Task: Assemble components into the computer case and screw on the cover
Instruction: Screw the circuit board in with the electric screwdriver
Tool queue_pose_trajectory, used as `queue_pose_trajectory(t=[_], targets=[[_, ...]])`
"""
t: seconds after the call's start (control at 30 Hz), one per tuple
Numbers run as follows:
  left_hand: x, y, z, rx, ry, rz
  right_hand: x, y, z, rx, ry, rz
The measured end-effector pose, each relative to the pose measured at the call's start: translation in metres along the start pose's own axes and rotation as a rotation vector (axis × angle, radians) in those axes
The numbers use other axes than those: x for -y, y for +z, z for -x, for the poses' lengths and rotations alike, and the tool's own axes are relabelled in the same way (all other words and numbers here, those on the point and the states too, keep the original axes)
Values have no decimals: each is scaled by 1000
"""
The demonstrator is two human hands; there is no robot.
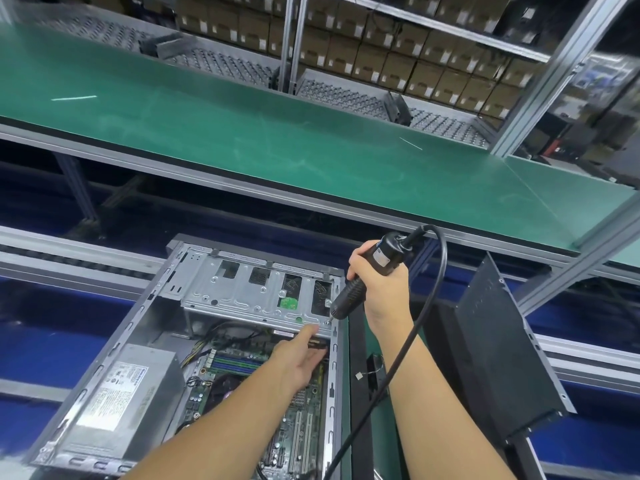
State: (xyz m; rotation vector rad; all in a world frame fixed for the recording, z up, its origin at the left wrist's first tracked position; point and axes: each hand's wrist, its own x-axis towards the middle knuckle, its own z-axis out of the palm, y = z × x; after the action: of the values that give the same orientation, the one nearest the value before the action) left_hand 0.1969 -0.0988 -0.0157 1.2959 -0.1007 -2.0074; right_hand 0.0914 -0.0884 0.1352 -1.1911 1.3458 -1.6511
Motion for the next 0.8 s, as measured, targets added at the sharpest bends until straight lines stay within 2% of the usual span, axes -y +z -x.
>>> queue_pose_trajectory(t=[0.37,0.8], targets=[[0,0,-3,13,1,-6,-11,5,-8,185,-61,167],[0,-1,-4,20,-20,22,-14,6,-20,67,29,237]])
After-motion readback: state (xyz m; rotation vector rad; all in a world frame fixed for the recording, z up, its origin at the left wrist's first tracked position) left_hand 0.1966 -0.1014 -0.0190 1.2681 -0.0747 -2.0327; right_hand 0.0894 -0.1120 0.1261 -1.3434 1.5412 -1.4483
